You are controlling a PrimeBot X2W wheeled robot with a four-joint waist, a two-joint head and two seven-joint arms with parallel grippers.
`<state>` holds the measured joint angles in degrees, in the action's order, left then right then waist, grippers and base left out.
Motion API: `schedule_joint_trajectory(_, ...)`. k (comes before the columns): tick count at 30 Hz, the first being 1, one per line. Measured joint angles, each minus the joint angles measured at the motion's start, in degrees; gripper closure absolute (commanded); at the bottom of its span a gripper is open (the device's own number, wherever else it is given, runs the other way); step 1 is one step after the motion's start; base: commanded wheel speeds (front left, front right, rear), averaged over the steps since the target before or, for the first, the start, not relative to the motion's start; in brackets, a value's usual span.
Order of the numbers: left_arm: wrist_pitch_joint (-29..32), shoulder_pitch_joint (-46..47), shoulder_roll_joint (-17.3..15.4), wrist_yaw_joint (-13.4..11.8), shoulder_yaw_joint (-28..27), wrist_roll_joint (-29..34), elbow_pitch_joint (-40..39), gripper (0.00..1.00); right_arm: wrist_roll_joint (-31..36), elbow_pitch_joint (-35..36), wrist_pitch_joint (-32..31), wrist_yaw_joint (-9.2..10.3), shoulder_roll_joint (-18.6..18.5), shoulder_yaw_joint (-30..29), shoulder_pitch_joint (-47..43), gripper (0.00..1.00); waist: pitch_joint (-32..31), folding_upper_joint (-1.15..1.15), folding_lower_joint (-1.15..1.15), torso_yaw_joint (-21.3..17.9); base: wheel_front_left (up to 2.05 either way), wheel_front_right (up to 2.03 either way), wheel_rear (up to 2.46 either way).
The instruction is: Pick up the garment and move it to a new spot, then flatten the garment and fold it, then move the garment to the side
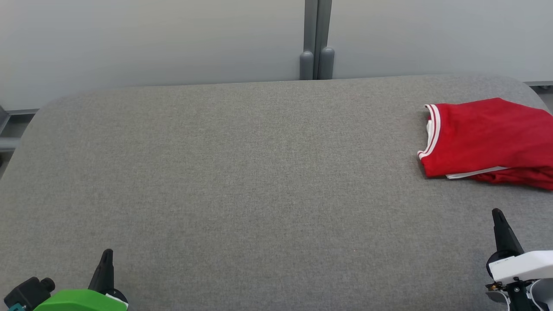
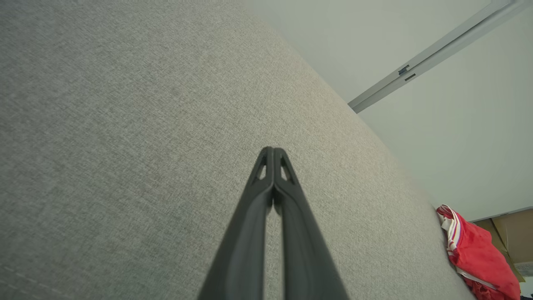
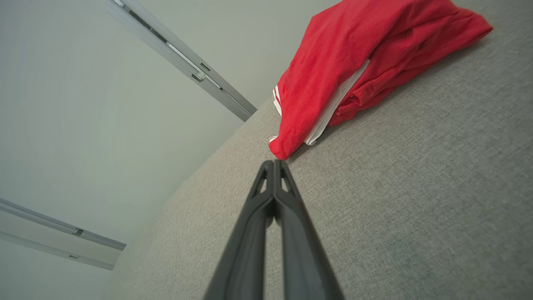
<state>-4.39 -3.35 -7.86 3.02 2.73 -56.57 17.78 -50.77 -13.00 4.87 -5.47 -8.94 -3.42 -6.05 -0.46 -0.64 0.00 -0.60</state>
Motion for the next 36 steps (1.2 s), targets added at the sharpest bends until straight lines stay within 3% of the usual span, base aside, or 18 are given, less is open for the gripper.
schedule_joint_trajectory(36,6.65,3.85,3.41,2.34,-4.61,-21.13,-1.03,1.0,-24.51,-1.8,-6.83,-0.58,3.97,-2.8,5.47,1.0,0.38,0.0,0.0,0.36,0.0,0.0,0.0)
